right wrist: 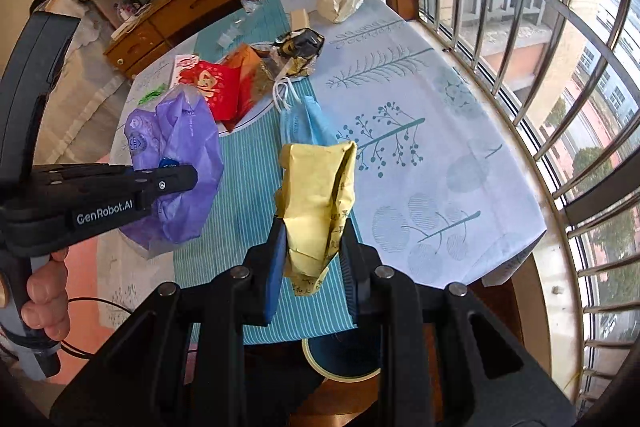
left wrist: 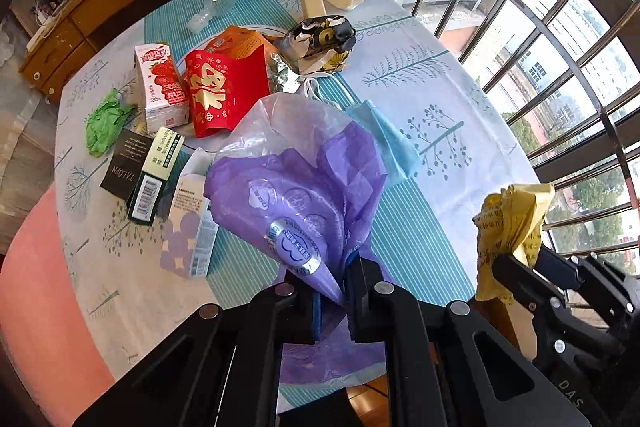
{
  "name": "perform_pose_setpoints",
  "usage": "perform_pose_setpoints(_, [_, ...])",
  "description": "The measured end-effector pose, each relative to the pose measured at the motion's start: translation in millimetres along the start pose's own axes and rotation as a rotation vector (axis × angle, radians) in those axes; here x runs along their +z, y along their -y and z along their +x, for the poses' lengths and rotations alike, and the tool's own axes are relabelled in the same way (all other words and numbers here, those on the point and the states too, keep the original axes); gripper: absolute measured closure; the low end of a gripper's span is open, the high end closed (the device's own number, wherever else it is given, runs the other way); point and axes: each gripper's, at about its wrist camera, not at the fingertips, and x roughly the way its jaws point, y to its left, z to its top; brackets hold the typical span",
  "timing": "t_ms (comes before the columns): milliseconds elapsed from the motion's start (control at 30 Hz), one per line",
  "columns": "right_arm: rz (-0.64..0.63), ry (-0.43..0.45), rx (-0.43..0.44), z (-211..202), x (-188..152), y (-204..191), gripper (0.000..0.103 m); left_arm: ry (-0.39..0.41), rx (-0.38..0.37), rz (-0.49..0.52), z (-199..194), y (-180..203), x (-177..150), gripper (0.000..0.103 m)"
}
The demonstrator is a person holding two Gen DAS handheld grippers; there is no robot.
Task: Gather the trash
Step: 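Lift the purple bag and yellow paper and carry both over the bin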
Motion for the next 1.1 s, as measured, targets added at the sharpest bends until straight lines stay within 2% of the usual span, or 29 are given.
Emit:
perform_pose_setpoints(167, [-0.160, 0.003, 0.047, -33.7, -16.7, 11.3, 0.081, 0.073, 0.037, -0.057, -40.1, 32.1, -49.6, 0.094])
perform_pose_setpoints(300, [-0.252, -0.004, 0.087, -61.2, -43.5, 30.6, 0.081, 0.086, 0.064, -0.124, -59.3, 62.3, -102.1, 0.094])
perform_pose_setpoints(400, [-0.290, -0.015, 0.116, -78.7, -66.5, 46.8, 0.081, 0.087, 0.080, -0.170, -65.9, 85.6, -136.7, 0.094])
perform_pose_setpoints(500, [-0.314, -0.065, 0.136, -85.9, -95.9, 61.1, 0.081, 0.084, 0.098, -0.204, -70.8, 106.9, -170.4, 0.094])
perform_pose_setpoints(667, [-0.298, -0.133, 0.174, -91.6, -138.6, 76.8, 0.081, 0.054, 0.098, -0.240, -73.9, 125.9, -211.9, 0.094])
perform_pose_setpoints(900, [-0.253, -0.220, 0.180, -69.0, -186.7, 84.1, 0.081, -0.027, 0.075, -0.270, -40.1, 130.9, -252.5, 0.094])
perform_pose_setpoints(1100, [-0.199, -0.318, 0.161, -10.4, -234.9, 88.9, 0.081, -0.106, 0.056, -0.293, 29.5, 126.5, -286.4, 0.094])
